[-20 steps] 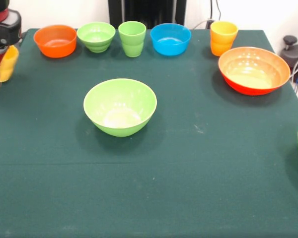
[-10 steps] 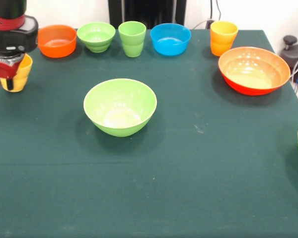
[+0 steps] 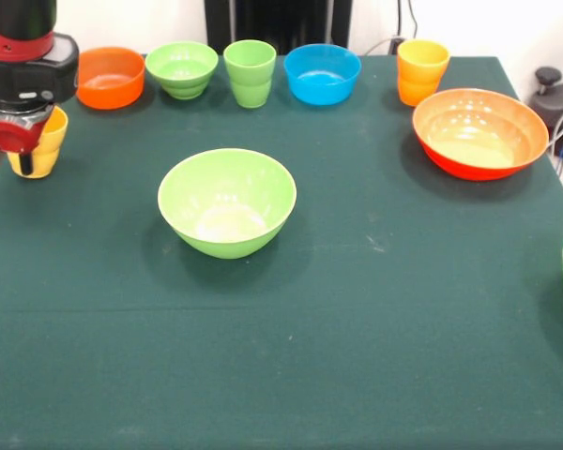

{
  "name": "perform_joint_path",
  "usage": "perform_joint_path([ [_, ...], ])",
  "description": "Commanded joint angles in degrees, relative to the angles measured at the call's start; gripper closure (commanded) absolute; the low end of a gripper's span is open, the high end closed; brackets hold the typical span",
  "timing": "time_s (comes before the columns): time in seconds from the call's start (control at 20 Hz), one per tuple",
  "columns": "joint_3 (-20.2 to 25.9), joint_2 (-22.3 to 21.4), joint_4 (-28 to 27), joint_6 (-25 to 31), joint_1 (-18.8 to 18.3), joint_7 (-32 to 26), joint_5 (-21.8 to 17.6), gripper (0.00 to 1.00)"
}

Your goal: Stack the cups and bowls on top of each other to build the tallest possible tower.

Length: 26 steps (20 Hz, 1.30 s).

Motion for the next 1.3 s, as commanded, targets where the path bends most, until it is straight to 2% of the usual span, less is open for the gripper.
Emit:
perform_joint_path([
  [0.05,5.89,4.0,1.77,0.38,2.36,-2.39,0.13,1.0],
  [0.55,4.34,6.59,0.02,-1.08,5.44,2.18,1.71,1.0],
  [0.65,4.99,7.06,0.02,-1.63,4.88,1.46,1.75,1.0],
  [1.15,4.65,8.82,0.19,-5.2,4.76,-0.2,-0.58,1.0],
  [1.3,3.47,10.66,-0.52,-7.8,5.33,0.63,-1.6,1.0],
])
